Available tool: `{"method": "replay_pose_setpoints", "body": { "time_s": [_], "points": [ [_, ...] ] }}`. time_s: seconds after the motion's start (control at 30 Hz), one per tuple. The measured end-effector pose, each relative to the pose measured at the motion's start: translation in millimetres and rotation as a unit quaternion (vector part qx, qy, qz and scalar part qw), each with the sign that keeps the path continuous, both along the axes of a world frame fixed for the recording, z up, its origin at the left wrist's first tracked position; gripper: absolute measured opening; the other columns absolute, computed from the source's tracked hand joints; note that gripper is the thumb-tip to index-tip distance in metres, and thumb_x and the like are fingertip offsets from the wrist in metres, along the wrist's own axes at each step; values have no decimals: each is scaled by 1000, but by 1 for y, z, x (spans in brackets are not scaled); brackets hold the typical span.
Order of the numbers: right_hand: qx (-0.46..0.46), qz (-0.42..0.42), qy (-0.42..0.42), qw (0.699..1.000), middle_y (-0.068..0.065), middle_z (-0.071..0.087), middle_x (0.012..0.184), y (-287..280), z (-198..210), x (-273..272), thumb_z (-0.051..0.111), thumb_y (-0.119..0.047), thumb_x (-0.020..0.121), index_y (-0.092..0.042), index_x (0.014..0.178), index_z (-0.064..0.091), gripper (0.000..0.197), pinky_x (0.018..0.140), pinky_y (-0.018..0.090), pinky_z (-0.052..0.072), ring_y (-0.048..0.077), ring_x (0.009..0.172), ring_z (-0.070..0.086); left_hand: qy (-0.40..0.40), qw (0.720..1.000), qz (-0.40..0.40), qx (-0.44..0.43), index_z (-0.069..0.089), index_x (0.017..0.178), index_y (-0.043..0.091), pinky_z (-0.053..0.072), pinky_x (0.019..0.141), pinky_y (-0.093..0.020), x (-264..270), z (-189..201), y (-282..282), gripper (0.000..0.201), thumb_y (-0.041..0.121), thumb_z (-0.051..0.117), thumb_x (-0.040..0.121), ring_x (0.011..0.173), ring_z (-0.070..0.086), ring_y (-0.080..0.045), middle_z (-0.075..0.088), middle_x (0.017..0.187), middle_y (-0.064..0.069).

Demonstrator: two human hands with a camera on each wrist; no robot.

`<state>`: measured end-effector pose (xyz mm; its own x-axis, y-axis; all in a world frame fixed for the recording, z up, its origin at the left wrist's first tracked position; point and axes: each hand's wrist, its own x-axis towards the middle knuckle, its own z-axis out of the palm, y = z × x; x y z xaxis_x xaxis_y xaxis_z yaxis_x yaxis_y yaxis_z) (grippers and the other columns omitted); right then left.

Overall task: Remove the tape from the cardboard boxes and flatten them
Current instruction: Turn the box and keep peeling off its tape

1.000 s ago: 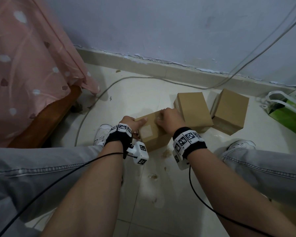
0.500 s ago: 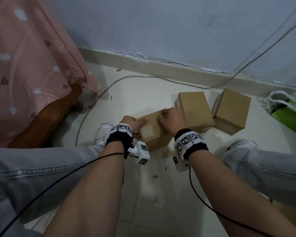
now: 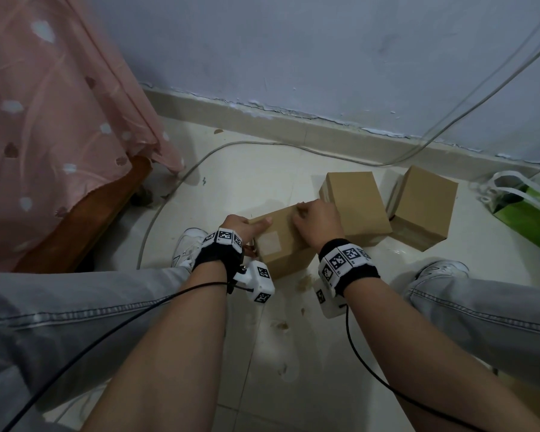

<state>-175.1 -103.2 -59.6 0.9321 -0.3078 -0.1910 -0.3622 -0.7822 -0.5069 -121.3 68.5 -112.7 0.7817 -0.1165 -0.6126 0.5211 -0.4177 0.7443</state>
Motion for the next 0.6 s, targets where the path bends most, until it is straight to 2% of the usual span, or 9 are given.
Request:
{"method": "replay_pose_setpoints", "body": {
  "time_s": [0.07,0.13,0.27,0.33,0.4,0.5,0.6],
  "points": [
    [0,5,5,1000,11,72,99,1,1,0,58,-29,90,-10,109,72,30,83,34,55,28,94,66,4,1000,0,1,68,87,4,60,76,-51,2,-5,0,88,74,82,35,79,73,-36,74,90,-15],
    [-7,6,9,1000,13,71,97,4,2,-1,59,-28,90,-8,110,70,31,84,37,55,29,93,65,8,1000,-3,5,69,88,5,60,78,-50,3,-8,1,91,76,82,33,79,73,-36,74,91,-14],
    [-26,4,5,1000,11,69,85,10,0,-2,51,-16,89,-9,90,70,20,70,33,52,31,85,65,7,1000,-3,8,69,89,6,60,78,-49,4,-10,2,93,78,81,31,81,73,-35,74,91,-12],
    [-16,-9,-6,1000,10,71,89,7,-1,-2,49,-9,88,-8,93,73,24,74,34,55,30,87,67,11,1000,-3,7,69,92,7,60,76,-49,4,-13,1,97,79,82,29,80,73,-35,74,93,-12],
    [-5,-35,-25,999,11,72,90,1,4,-2,51,-12,90,-6,96,73,24,75,33,55,28,86,66,12,1000,0,7,68,96,7,60,77,-49,5,-15,1,103,81,81,26,82,73,-35,74,96,-12],
    [-29,-54,-52,997,11,71,88,-5,11,0,54,-19,93,-5,95,73,24,76,35,54,28,85,65,8,1000,1,0,68,91,7,60,77,-49,2,-7,0,92,76,83,32,80,73,-35,74,92,-12],
    [-82,5,-6,997,9,67,82,5,17,3,59,-16,89,-5,79,66,16,70,34,53,29,81,65,13,1000,6,-3,70,86,5,61,75,-49,0,2,-1,86,71,83,33,78,73,-34,75,87,-13]
  ]
}}
